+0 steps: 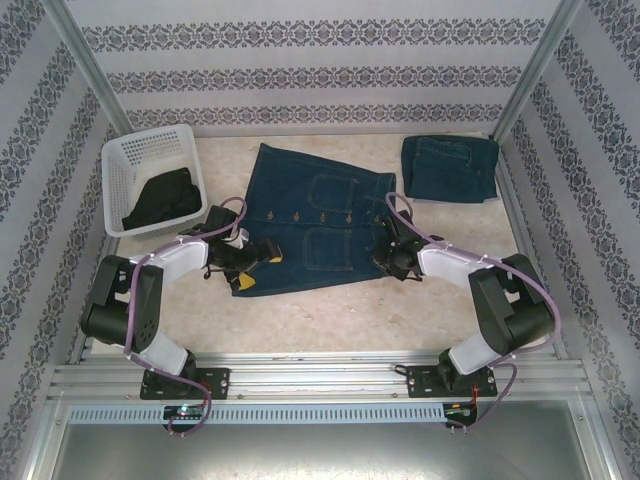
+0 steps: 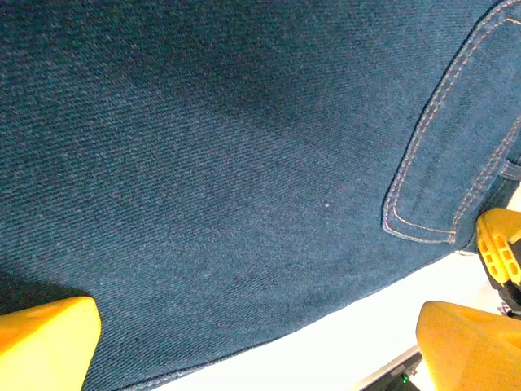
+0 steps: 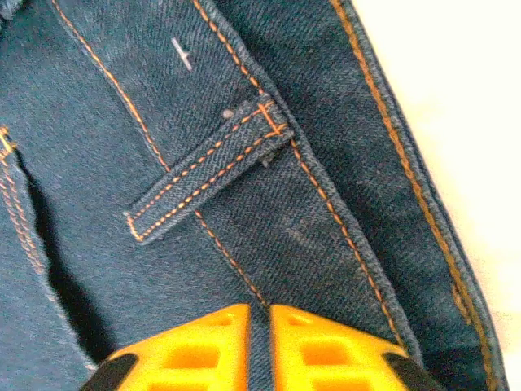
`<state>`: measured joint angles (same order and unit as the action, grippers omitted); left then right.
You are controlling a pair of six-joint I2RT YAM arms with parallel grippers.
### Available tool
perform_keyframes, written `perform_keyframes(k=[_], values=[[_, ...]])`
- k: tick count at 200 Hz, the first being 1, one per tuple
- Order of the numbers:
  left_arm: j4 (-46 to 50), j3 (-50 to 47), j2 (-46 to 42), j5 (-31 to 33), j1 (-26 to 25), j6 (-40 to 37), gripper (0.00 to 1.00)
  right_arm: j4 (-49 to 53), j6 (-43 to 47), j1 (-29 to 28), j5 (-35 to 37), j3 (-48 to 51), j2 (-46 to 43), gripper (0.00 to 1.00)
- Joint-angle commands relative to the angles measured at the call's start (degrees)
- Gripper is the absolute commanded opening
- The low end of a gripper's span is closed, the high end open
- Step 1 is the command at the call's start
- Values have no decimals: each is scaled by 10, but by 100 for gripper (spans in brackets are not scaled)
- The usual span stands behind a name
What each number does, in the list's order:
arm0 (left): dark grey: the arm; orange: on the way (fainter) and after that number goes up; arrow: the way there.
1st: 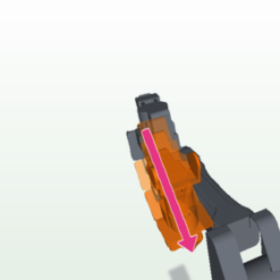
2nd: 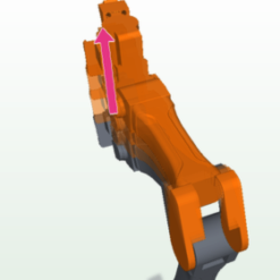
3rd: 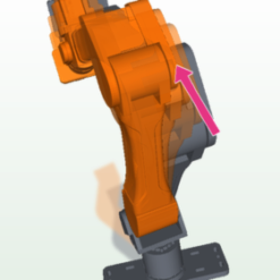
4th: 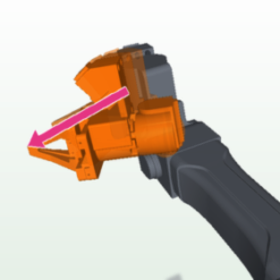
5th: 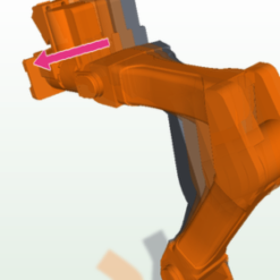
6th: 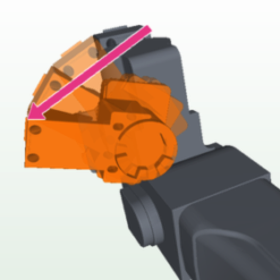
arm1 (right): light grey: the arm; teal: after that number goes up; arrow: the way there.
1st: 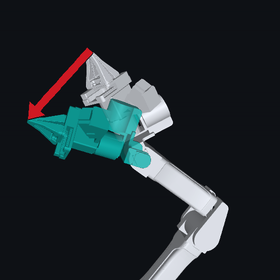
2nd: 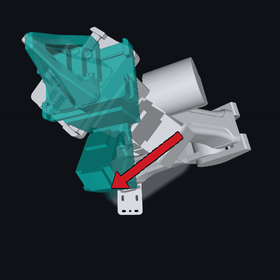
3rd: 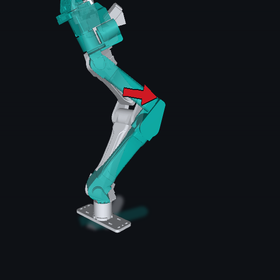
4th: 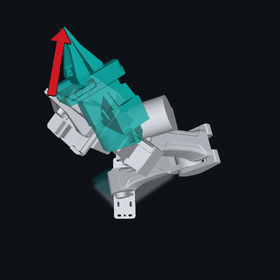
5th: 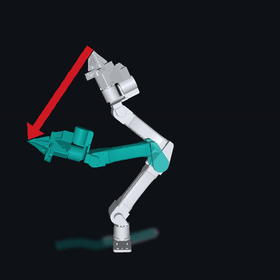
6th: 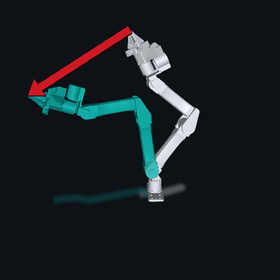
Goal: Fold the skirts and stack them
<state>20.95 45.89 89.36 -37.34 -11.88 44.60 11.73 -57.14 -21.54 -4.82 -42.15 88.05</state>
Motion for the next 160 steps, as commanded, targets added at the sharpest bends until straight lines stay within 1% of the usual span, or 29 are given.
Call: perform_keyframes(k=[1, 11, 20, 22, 24, 26, 27, 28, 30, 47, 67, 82, 90, 98, 107, 125, 133, 146, 160], values=[[30, 17, -56, -16, 6, -13, 100, 16, 7, 1, 36, -2, -51, 30], [38, 24, -87, 3, 6, -7, 100, 30, 17, 1, 50, -5, -78, 39], [55, 29, -112, 34, 6, -1, 100, 36, 25, 2, 62, -4, -100, 50], [61, 30, -116, 42, 5, 0, 100, 36, 27, 3, 65, -3, -103, 55], [66, 31, -120, 49, 6, 2, 100, 36, 29, 3, 67, -3, -108, 71], [71, 31, -124, 58, 6, 4, 100, 35, 31, 4, 69, -2, -112, 89], [74, 31, -127, 62, 6, 5, 100, 35, 32, 5, 70, -1, -114, 94], [76, 31, -130, 66, 6, 6, 100, 35, 34, 5, 70, -1, -115, 96], [81, 31, -133, 75, 6, 9, 100, 35, 36, 8, 70, 0, -118, 97], [119, 23, -164, 134, 6, 36, 100, 56, 61, 24, 63, -3, -135, 98], [129, -7, -202, 158, 6, 85, 100, 107, 73, 45, 63, -5, -146, 98], [119, -45, -243, 170, 4, 137, 100, 91, 94, 67, 5, 20, -157, 98], [106, -69, -266, 170, 2, 169, 100, 104, 80, 77, -10, 26, -159, 98], [90, -97, -289, 171, 0, 199, 100, 102, 82, 93, -54, 31, -159, 98], [73, -125, -310, 169, -2, 231, 100, 99, 68, 104, -85, 37, -156, 98], [58, -161, -334, 170, -4, 266, 100, 27, 28, 111, -137, 65, -160, 98], [54, -169, -340, 168, -5, 274, 100, 14, 11, 109, -143, 71, -161, 98], [49, -175, -345, 166, -6, 281, 100, 5, -11, 102, -130, 77, -169, 96], [45, -175, -347, 168, -6, 281, 100, 9, -36, 96, -113, 83, -179, 88]])
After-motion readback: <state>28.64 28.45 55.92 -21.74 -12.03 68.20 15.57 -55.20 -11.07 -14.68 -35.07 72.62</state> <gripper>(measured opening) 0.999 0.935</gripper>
